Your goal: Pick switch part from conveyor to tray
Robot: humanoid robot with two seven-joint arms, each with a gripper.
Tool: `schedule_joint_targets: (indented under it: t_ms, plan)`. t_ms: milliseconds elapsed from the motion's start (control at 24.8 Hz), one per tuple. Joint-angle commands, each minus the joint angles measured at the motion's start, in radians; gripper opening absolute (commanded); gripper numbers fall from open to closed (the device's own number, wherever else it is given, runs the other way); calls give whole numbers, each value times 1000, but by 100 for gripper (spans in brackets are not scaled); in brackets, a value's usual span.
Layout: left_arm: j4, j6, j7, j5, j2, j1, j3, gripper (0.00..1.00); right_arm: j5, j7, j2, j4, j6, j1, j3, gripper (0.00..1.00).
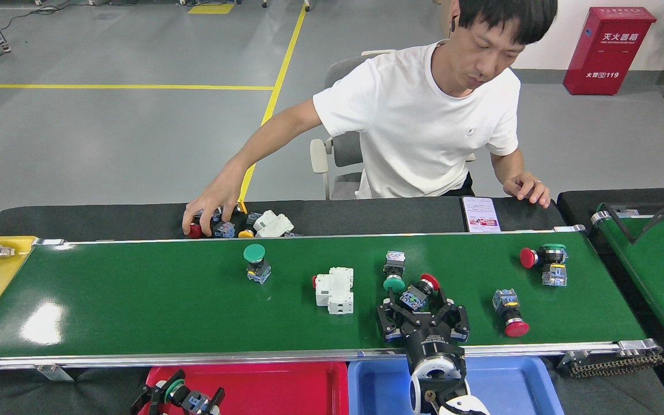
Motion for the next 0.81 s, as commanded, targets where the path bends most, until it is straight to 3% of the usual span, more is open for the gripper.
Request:
schedule_joint_targets:
  t_ms: [0, 121, 323, 444, 524, 646, 767]
  plan:
    - [-15, -1, 5, 8, -11, -1, 11, 100, 2, 55, -4, -5, -14, -22, 2, 61]
    - [-18, 6, 0, 42, -54, -1, 57, 100, 3, 63, -27, -7, -18, -46, 7, 45]
    - [-9, 61, -94, 91, -165, -25, 256, 100, 5, 58, -67, -15, -29, -48, 59, 14]
    - [14, 80, -97, 95, -163, -37, 318, 100, 5, 52, -69, -52, -46, -39, 62, 11]
    - [19, 83, -94, 95, -160, -44, 321, 100, 5, 58, -70, -133, -83, -6, 91, 11]
    - [16, 97, -95, 76, -160, -83, 305, 100, 5, 61, -92, -350, -155, 147, 160, 11]
    - [55, 123, -100, -15, -160, -191, 292, 100, 5, 69, -127, -463, -264, 251, 220, 12]
